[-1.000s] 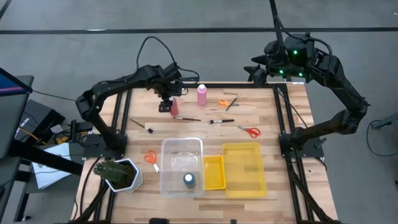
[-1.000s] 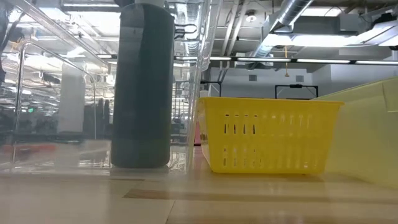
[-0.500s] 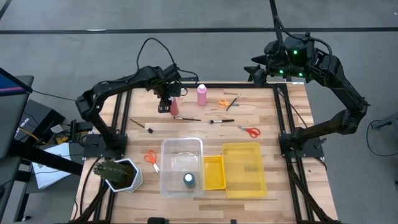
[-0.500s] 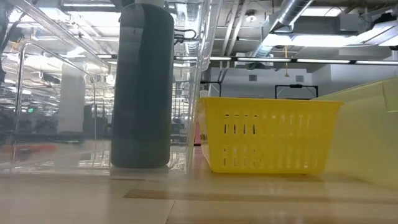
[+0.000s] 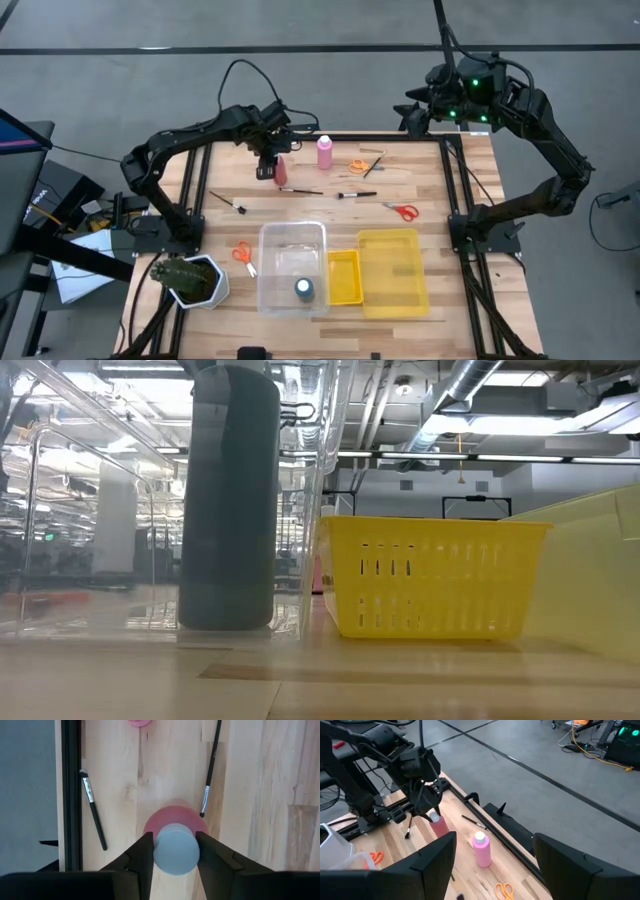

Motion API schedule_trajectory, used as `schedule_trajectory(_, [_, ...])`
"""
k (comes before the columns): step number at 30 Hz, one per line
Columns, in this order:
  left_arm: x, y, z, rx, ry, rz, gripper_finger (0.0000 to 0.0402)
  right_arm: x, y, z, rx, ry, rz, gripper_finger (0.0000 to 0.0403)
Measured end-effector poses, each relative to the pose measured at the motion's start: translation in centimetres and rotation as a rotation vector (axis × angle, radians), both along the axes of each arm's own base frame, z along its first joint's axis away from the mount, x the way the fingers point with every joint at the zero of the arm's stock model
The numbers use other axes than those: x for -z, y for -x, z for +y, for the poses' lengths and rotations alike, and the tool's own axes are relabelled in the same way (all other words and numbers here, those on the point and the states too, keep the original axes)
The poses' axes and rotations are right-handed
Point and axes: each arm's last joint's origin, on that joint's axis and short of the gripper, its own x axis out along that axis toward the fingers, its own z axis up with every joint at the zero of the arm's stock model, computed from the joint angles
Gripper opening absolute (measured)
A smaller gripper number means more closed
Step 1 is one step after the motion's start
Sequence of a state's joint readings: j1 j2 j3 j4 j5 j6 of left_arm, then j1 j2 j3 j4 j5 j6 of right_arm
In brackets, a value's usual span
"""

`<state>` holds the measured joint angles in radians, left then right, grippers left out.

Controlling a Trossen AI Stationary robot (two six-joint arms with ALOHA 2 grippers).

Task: Pick & Place Paint Supplies
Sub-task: Put the red paint bottle into the transparent bin

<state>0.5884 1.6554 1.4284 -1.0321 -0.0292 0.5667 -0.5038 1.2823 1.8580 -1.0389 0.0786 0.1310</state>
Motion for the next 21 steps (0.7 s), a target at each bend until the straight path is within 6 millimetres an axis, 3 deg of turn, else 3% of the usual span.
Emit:
schedule_trajectory(11, [-0.3, 0.2, 0.0, -0.036, -0.030, 0.008, 0.0114, 0.0, 0.1, -0.1, 0.007, 0.000, 0.000, 0.0260])
schedule_trajectory(21, [-2.7, 1.8, -1.1, -0.130, -0.063, -0.020, 0.0114, 0.0, 0.1, -0.2, 0.011, 0.000, -0.001, 0.0260])
